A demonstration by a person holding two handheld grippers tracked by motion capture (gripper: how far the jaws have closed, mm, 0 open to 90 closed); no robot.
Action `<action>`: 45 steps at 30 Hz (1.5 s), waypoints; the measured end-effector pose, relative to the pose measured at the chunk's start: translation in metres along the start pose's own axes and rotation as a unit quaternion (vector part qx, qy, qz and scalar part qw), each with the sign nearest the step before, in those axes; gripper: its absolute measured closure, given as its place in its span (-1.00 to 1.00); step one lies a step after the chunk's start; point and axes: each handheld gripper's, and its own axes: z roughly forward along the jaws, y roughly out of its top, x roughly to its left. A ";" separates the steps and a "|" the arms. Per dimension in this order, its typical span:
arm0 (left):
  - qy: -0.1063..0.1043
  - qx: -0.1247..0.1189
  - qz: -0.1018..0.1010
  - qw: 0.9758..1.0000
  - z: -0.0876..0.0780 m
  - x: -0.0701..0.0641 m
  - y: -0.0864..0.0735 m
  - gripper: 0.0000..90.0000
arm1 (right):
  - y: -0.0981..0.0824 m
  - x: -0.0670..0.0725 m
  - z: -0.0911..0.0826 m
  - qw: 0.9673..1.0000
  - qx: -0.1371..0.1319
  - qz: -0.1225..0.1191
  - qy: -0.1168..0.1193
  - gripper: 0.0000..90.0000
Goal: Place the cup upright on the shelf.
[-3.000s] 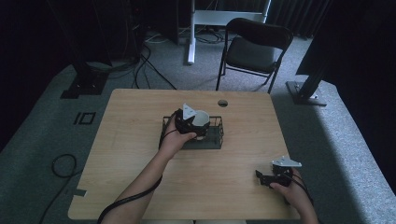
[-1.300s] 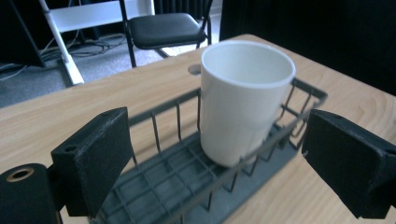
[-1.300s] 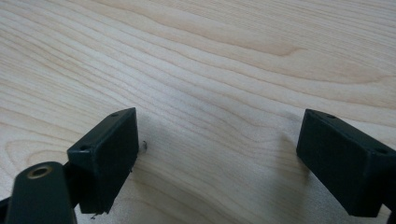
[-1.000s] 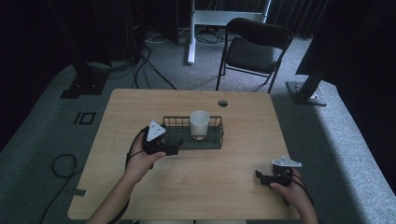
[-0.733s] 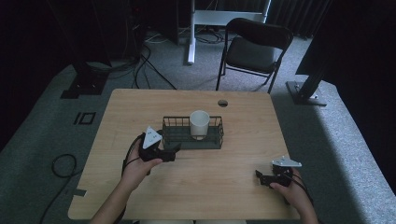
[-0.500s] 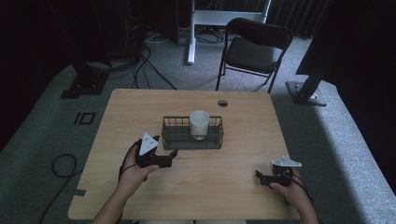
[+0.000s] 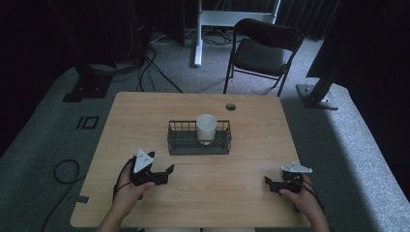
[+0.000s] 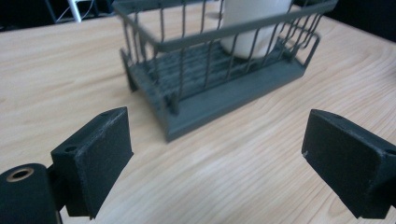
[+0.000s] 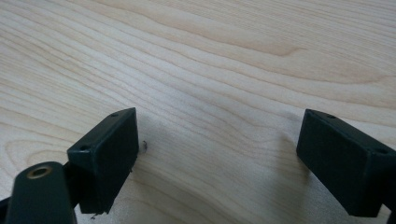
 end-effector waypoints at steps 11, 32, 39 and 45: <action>0.037 0.025 -0.018 0.999 -0.005 0.017 -0.021 -0.81 | 0.000 0.000 0.000 1.000 0.000 0.000 0.000 -0.72; 0.119 0.106 -0.043 0.986 -0.025 0.054 -0.059 -0.81 | 0.000 0.000 0.000 1.000 0.000 0.000 0.000 -0.72; 0.160 0.118 -0.071 0.978 -0.036 0.070 -0.064 -0.81 | 0.000 0.000 0.000 1.000 0.000 0.000 0.000 -0.72; 0.202 0.137 -0.094 0.965 -0.039 0.077 -0.067 -0.89 | 0.000 0.000 0.000 1.000 0.000 0.000 0.000 -0.72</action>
